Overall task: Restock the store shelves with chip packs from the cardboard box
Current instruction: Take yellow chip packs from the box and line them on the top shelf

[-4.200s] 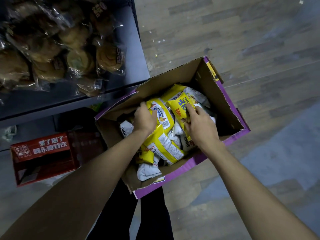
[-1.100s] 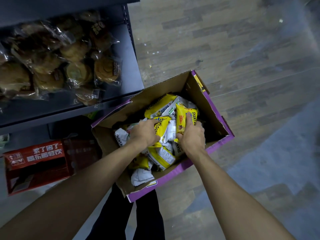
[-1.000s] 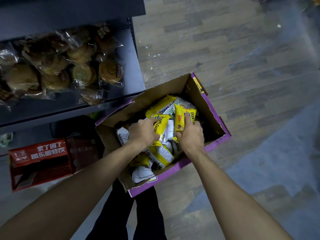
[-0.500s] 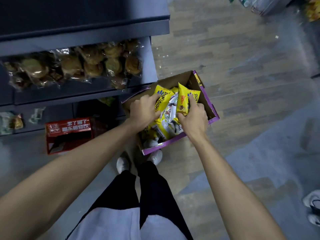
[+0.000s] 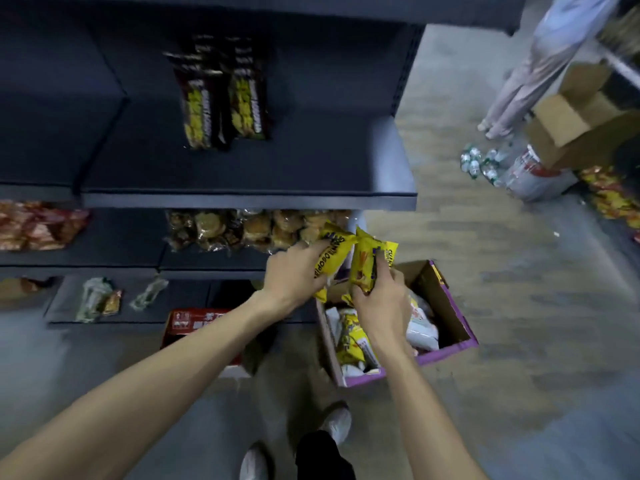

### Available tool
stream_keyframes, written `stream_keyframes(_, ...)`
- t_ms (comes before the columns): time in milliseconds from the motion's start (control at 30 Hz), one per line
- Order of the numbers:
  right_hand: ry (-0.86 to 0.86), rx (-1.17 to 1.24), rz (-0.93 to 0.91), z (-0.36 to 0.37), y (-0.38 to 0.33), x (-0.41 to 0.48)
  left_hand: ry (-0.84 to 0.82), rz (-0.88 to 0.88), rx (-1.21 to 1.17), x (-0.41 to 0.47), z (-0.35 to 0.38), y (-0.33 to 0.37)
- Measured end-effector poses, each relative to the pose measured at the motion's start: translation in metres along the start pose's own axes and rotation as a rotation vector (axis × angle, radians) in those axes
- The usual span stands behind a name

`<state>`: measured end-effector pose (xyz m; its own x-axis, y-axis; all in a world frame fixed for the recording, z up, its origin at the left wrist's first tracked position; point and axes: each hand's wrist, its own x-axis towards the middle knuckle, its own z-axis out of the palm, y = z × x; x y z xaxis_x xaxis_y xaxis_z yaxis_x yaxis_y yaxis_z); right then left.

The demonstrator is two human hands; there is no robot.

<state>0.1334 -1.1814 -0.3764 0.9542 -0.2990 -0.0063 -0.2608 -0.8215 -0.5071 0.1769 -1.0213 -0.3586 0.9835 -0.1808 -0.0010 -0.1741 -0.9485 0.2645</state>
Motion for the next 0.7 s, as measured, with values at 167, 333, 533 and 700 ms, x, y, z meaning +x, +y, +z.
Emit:
stream_keyframes(167, 0.060, 0.036, -0.129, -0.014, -0.076, -0.026, 0.163, -0.049, 0.020, -0.031, -0.065, -0.045)
stream_keyframes(333, 0.117, 0.068, -0.243, -0.037, -0.137, -0.047, 0.311, -0.076, 0.025, -0.059, -0.123, -0.071)
stream_keyframes(533, 0.262, 0.133, -0.353, -0.075, -0.194, -0.053, 0.463, -0.075, -0.016, -0.075, -0.194, -0.078)
stream_keyframes(700, 0.370, 0.141, -0.391, -0.117, -0.240, -0.036, 0.619, -0.001, -0.014, -0.056, -0.254, -0.074)
